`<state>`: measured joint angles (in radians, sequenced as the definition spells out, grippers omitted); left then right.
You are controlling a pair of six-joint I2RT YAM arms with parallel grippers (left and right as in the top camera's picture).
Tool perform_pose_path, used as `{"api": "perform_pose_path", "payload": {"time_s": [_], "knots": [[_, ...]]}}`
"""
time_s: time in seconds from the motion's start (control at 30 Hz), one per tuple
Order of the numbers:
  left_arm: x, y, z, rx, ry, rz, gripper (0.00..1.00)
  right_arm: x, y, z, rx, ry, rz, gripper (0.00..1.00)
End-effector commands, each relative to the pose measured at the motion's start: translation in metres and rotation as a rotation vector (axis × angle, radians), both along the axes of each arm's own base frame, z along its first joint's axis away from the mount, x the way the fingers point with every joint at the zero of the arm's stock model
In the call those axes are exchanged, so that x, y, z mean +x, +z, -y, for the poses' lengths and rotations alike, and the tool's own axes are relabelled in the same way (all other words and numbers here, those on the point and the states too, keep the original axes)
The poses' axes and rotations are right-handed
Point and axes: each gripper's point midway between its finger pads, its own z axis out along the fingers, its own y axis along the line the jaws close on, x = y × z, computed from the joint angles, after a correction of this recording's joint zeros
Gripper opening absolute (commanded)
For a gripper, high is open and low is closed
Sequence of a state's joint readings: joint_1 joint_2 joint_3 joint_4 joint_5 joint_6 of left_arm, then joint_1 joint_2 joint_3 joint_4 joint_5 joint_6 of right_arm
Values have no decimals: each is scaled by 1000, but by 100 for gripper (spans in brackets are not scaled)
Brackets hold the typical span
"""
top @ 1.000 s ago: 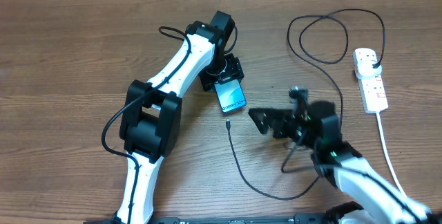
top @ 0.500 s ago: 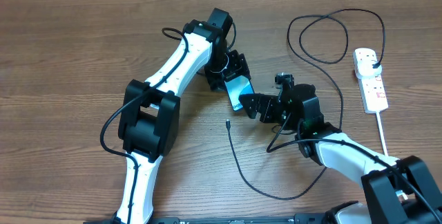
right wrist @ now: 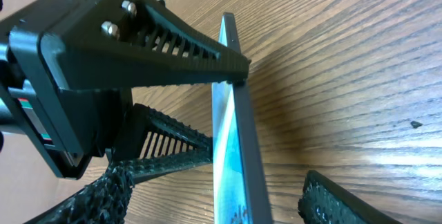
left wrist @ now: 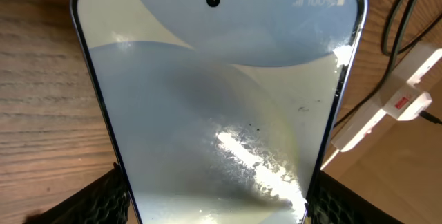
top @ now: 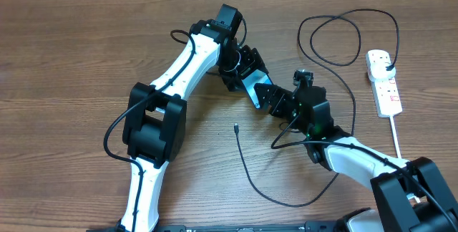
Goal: Plug charger to phone and switch on socket
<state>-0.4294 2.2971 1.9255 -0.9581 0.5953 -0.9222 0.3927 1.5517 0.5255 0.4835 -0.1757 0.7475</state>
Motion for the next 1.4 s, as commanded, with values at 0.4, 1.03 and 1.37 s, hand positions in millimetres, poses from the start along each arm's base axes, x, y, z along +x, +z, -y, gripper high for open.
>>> {"api": "perform_pose_path", "payload": {"time_s": [0.4,1.03,1.37], "knots": [[1,18,17,-111,14,-40,61,18,8,3,-36,-96,40,31],[9,92,-77,93,-153,391,100,47,79,-5,178,-77,-106,4],[-9,99,-45,-379,-125,800,100,56,102,37,319,-34,-109,4]]}}
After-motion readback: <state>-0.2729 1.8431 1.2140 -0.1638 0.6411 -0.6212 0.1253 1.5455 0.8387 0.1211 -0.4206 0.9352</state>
